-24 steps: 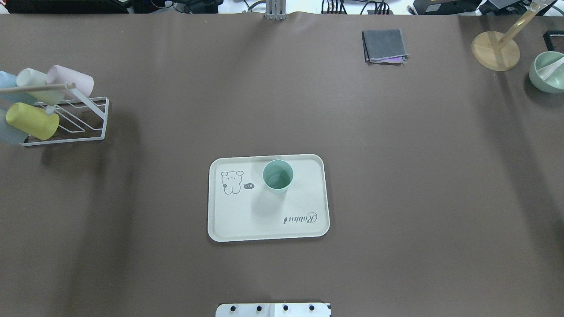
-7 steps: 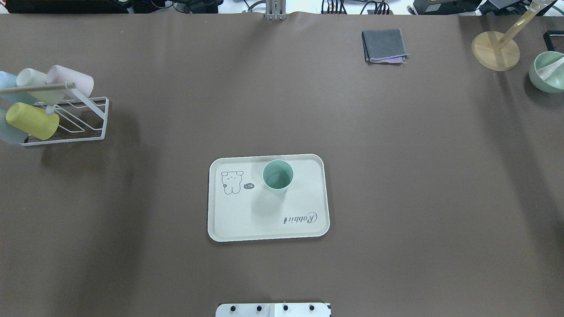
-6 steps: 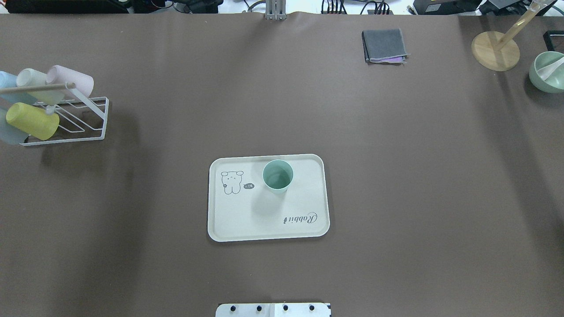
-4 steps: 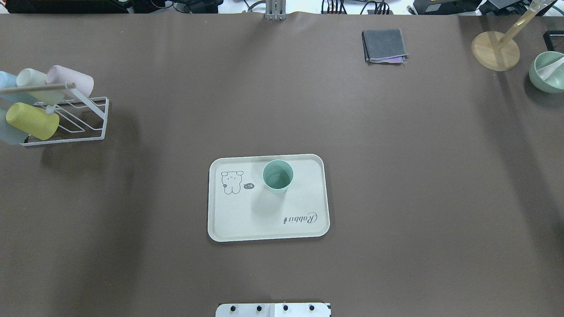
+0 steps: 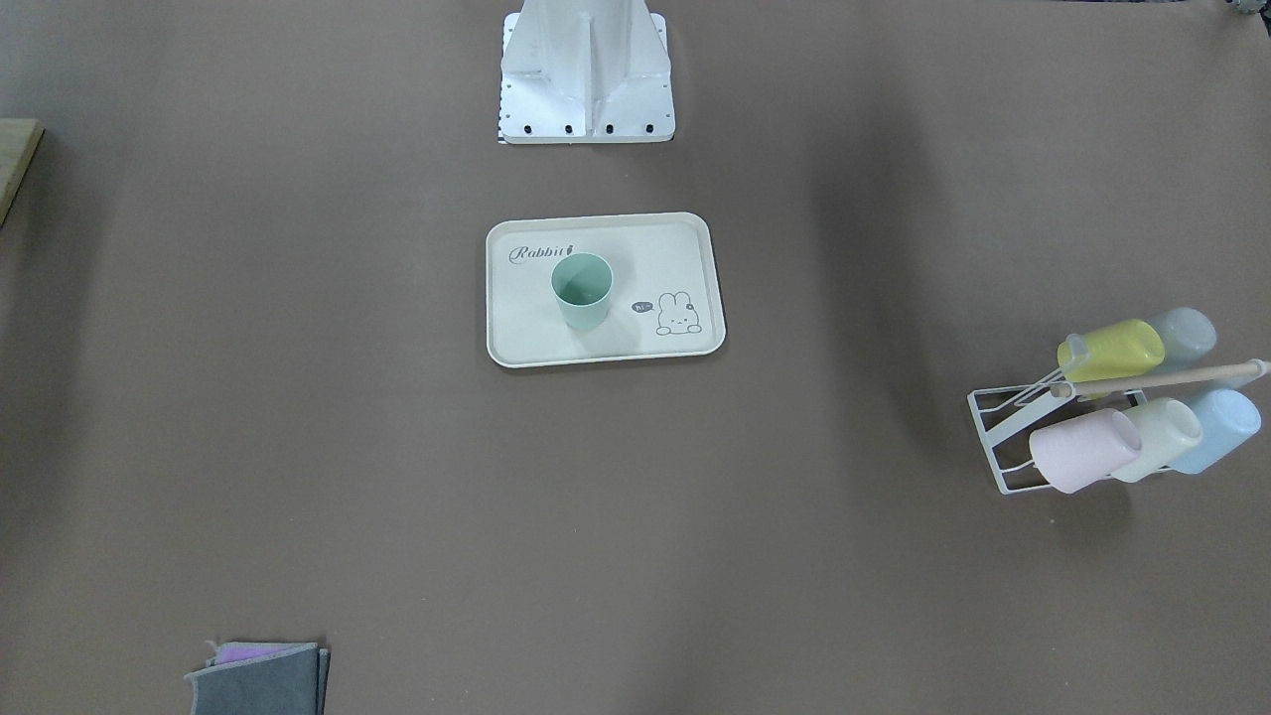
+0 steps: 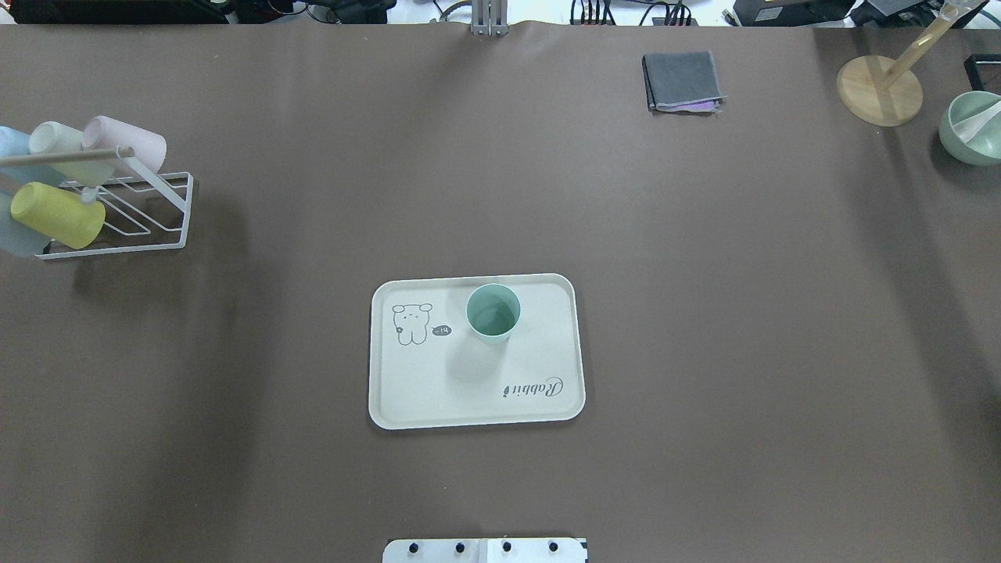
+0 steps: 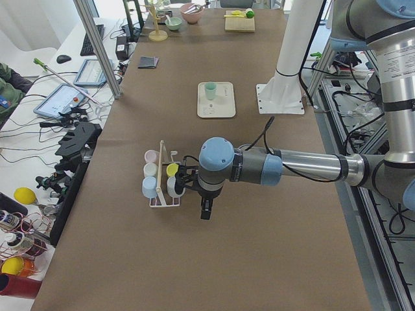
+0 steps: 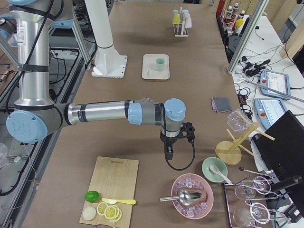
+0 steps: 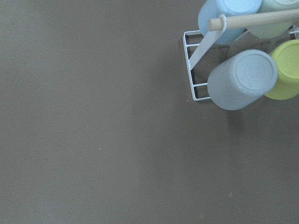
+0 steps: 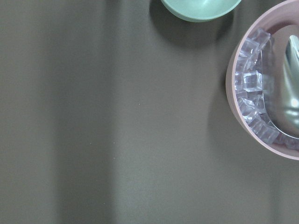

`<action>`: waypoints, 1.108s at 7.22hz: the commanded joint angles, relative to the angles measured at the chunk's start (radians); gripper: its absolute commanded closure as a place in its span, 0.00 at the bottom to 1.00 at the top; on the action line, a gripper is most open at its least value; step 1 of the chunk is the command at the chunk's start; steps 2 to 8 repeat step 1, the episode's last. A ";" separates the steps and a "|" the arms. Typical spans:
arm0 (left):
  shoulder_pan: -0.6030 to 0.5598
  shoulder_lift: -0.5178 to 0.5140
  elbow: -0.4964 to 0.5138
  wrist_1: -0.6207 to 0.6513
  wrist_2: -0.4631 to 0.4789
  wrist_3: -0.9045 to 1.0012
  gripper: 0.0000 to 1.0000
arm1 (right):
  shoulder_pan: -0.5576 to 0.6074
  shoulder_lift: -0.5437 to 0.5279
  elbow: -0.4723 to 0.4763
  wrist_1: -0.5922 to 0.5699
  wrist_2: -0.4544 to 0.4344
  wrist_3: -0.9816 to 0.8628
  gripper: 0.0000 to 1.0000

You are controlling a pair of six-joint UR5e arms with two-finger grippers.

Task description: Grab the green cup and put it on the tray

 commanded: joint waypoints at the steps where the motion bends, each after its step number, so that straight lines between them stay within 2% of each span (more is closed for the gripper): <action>1: 0.000 0.000 -0.001 0.000 -0.002 -0.001 0.01 | 0.000 0.000 0.003 0.000 0.000 0.002 0.00; 8: 0.000 0.000 -0.001 0.000 -0.002 -0.001 0.01 | 0.000 0.000 0.003 0.000 0.000 0.002 0.00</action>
